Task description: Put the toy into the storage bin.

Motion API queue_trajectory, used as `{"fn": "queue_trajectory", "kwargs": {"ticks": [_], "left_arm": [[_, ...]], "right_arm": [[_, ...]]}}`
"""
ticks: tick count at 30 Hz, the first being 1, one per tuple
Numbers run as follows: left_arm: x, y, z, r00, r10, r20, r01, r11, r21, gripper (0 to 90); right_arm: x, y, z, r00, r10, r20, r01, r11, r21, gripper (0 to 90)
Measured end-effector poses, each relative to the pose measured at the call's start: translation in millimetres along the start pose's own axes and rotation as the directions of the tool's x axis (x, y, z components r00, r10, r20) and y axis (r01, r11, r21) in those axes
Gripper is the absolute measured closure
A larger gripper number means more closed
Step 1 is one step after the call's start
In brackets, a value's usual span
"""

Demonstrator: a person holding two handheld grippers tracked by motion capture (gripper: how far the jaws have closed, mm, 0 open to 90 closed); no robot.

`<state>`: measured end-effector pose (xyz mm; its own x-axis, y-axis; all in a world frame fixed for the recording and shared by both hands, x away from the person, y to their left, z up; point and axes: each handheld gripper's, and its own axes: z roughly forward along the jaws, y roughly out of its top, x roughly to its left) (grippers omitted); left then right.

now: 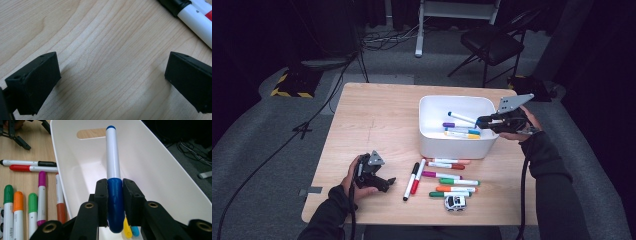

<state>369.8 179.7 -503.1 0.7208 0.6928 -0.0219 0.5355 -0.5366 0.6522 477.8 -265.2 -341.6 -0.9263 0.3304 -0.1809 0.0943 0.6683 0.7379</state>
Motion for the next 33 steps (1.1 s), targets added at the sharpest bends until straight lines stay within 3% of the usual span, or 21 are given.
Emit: {"fn": "queue_trajectory", "kwargs": {"ticks": [8,19,30,33], "left_arm": [[0.0,0.0,0.0,1.0000,-0.001,0.002,0.001,1.0000,0.000,0.2],[0.0,0.0,0.1,1.0000,-0.001,0.003,0.001,1.0000,0.000,0.2],[0.0,0.0,0.1,1.0000,0.000,0.002,0.000,1.0000,0.000,0.2],[0.0,0.0,0.1,1.0000,-0.001,0.004,0.001,1.0000,0.001,0.2]], "right_arm": [[-3.1,-6.4,8.4,1.0000,0.003,-0.007,-0.003,0.997,0.071,75.1],[-6.5,-16.6,8.9,0.9999,0.004,-0.015,-0.001,0.983,0.181,75.1],[-6.6,-19.9,4.9,0.9999,0.011,0.000,-0.011,0.981,0.191,73.3],[-5.0,-19.3,1.0,0.9997,0.018,0.017,-0.020,0.986,0.164,71.4]]}}
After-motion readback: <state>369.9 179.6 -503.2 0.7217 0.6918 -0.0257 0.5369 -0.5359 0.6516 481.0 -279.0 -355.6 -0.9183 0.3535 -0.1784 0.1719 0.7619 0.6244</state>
